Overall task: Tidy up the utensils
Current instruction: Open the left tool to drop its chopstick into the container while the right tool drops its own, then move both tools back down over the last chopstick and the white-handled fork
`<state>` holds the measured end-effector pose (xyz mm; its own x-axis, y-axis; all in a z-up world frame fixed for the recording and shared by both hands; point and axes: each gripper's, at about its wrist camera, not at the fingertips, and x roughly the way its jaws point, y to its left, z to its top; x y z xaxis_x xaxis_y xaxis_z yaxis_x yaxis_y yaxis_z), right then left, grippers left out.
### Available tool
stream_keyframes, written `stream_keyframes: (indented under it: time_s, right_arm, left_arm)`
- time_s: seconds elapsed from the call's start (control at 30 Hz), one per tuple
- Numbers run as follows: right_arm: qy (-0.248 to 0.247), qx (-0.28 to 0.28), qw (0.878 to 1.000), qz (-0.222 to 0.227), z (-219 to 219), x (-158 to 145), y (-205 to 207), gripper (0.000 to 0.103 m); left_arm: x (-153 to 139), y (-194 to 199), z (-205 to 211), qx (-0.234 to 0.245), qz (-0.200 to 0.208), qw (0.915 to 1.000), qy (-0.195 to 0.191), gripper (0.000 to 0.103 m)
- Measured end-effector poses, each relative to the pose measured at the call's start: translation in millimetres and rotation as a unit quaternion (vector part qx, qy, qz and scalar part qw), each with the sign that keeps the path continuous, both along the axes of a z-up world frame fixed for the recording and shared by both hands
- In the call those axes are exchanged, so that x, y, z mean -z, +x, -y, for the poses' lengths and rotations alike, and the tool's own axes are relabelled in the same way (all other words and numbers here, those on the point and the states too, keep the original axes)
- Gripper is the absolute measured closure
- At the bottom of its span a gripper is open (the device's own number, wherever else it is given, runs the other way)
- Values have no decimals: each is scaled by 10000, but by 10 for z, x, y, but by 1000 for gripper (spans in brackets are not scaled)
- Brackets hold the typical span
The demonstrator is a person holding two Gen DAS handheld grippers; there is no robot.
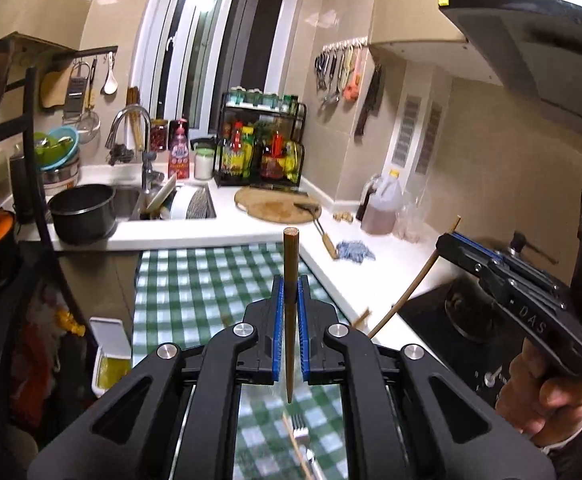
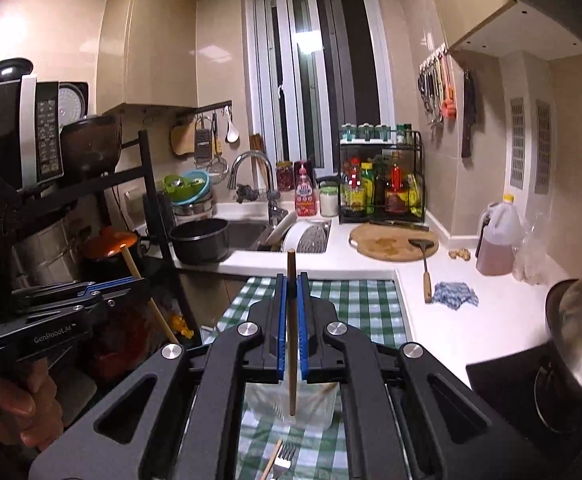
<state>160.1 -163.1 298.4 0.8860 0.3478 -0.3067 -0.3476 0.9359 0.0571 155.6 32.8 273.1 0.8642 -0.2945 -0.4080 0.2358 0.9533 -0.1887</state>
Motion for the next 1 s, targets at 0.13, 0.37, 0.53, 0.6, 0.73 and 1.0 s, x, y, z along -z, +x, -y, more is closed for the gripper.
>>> stream_keyframes:
  time_s: [0.13, 0.37, 0.53, 0.6, 0.73, 1.0]
  right_arm:
    - [90, 86, 9998, 130, 11, -101, 182, 98]
    - [69, 172, 9998, -76, 10, 197, 597, 98]
    - [26, 161, 9990, -425, -26, 566, 846, 98]
    - [-27, 140, 9984, -541, -67, 709, 918, 98]
    - [-246, 100, 9969, -737, -145, 911, 1013, 96]
    - [-425, 454, 9966, -544, -68, 751, 833, 87]
  left_arm:
    - [-67, 210, 2, -17, 90, 9999, -120, 96]
    - [158, 638, -10, -195, -96, 9998, -39, 96]
    - [546, 902, 3, -236, -480, 9985, 92, 96]
    - [699, 979, 31, -228, -601, 9978, 181, 96]
    - [859, 1076, 47, -231, -774, 9964, 239, 95]
    - [453, 671, -82, -486, -100, 9986, 203, 80]
